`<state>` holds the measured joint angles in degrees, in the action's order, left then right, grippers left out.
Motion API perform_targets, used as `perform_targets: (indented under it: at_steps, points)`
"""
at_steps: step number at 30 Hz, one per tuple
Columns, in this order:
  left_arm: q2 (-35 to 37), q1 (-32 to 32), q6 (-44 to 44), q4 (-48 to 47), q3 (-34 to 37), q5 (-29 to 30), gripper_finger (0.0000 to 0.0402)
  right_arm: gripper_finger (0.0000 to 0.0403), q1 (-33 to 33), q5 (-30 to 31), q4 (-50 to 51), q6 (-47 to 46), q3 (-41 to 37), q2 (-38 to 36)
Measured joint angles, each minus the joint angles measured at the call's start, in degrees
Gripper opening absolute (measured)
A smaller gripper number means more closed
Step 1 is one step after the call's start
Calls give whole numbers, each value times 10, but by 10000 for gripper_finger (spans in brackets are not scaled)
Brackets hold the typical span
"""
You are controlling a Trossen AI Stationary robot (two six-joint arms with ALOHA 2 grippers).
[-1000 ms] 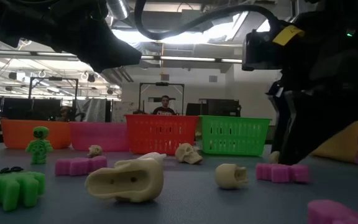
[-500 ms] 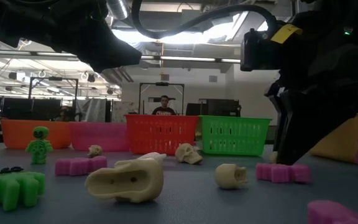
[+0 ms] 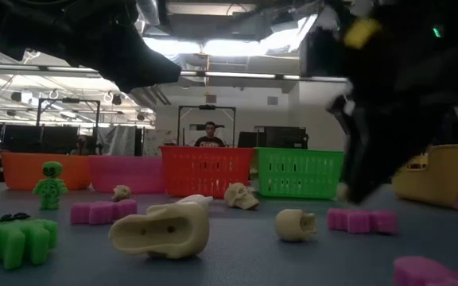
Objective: Sort Halloween decoration
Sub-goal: Put the yellow skull toy into the green bin
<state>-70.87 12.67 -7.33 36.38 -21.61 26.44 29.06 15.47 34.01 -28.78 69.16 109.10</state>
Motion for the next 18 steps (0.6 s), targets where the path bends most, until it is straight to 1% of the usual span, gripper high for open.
perform_targets:
  at_steps: [5,11,13,18]
  points:
    - [0,0,0,0,0,0,136,53,0,32,69,63,68,0]
    - [0,0,0,0,0,0,136,53,0,125,168,126,137,-1]
    - [0,0,0,0,0,0,136,53,-4,147,193,141,149,-2]
    - [0,0,0,0,0,0,136,53,-26,171,254,158,159,-2]
